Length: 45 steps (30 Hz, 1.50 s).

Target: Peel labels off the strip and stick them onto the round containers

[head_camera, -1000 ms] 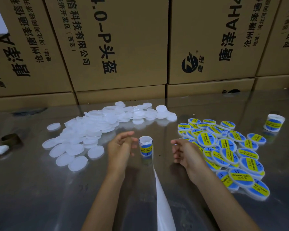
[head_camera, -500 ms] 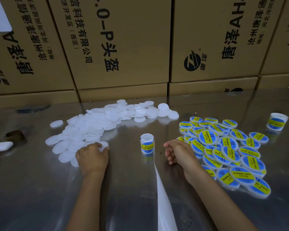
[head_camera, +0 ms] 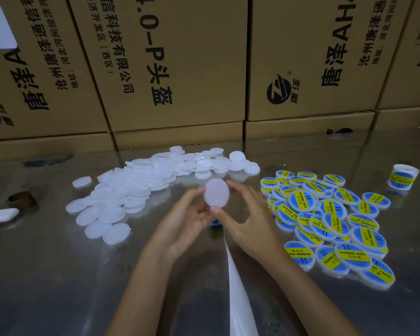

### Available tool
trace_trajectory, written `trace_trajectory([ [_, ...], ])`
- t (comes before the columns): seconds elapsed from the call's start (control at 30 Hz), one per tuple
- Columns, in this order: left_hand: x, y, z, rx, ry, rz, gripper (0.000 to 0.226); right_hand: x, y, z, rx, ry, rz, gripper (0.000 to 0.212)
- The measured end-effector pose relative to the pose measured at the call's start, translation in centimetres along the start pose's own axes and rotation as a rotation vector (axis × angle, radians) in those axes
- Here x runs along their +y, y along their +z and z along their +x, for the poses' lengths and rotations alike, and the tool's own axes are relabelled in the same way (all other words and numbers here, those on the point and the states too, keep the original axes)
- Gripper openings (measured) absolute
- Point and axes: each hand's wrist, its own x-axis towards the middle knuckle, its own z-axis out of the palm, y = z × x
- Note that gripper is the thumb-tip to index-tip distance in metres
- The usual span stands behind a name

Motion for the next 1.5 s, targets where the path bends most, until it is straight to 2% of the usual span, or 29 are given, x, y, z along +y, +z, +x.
trace_trajectory([
  [0.17,0.1,0.6,-0.3,-0.071,-0.008,0.062,0.055,0.1,-0.1,0.2,0.054,-0.07,-0.034,0.044],
  [0.3,-0.2,0.8,-0.2,-0.042,0.011,0.173,0.042,0.3,0.0,0.3,0.062,-0.094,-0.057,0.038],
  [0.43,-0.3,0.9,0.0,-0.023,0.019,0.175,0.039,0.3,-0.1,0.1,0.053,-0.106,-0.123,0.046],
  [0.53,-0.5,0.6,0.3,0.094,0.079,0.268,0.032,0.3,-0.1,-0.2,-0.026,-0.134,-0.154,0.057],
  [0.6,-0.6,0.1,0.4,0.196,0.12,0.298,0.023,0.6,0.0,-0.2,-0.072,-0.058,-0.077,0.057],
  [0.73,-0.2,-1.2,0.7,0.393,0.117,0.402,0.018,1.7,0.3,0.8,-0.12,0.304,0.233,0.056],
  [0.83,-0.5,-1.5,0.9,0.414,0.065,0.414,0.016,2.6,1.0,1.4,-0.215,0.455,0.302,0.063],
  [0.93,-1.2,-1.5,1.2,0.445,0.056,0.404,0.01,3.2,1.9,1.5,-0.259,0.475,0.256,0.06],
  [1.1,-1.6,-1.5,1.6,0.481,0.064,0.365,0.009,3.2,2.0,1.5,-0.169,0.418,0.188,0.047],
  [1.27,-1.8,-1.4,1.4,0.393,0.056,0.289,0.012,2.8,2.0,1.0,-0.132,0.38,0.145,0.031],
  [1.5,-2.0,-0.9,1.3,0.372,0.037,0.242,0.012,3.1,2.0,0.9,-0.031,0.505,0.18,0.023],
])
